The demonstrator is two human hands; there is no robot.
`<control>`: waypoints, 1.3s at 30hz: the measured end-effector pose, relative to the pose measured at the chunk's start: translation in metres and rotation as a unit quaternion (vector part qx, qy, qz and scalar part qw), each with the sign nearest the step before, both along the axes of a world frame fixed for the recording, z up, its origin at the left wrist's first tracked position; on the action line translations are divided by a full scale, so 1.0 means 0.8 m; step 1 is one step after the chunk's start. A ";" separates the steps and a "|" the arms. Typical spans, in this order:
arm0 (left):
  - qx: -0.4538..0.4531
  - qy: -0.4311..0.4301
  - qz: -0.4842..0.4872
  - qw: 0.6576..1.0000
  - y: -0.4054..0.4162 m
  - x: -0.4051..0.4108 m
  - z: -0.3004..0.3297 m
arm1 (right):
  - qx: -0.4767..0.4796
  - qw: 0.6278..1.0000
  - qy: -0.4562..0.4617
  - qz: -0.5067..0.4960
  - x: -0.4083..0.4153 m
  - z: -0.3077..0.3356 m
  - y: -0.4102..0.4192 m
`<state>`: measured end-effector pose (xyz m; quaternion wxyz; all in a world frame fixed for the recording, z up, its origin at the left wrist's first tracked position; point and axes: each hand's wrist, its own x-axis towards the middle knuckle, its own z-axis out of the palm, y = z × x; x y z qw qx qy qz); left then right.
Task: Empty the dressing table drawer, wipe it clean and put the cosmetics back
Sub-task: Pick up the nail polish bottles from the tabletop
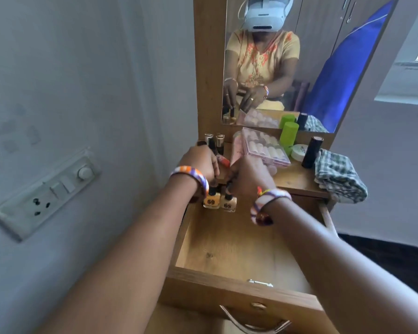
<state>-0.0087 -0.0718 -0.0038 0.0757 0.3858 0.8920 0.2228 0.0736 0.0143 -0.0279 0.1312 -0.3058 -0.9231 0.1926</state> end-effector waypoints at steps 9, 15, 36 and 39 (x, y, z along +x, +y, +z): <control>0.028 0.061 0.058 0.996 -0.007 -0.008 -0.078 | -0.016 0.999 -0.034 -0.010 -0.007 -0.063 -0.030; 0.041 0.081 0.051 0.995 -0.009 -0.014 -0.097 | -0.006 0.999 -0.032 0.001 -0.016 -0.083 -0.035; 0.014 0.119 0.043 0.992 0.002 -0.011 -0.114 | 0.033 0.997 -0.058 0.047 -0.004 -0.070 -0.036; 0.024 0.142 0.039 0.989 -0.003 -0.010 -0.107 | 0.063 0.994 -0.061 0.069 0.007 -0.064 -0.040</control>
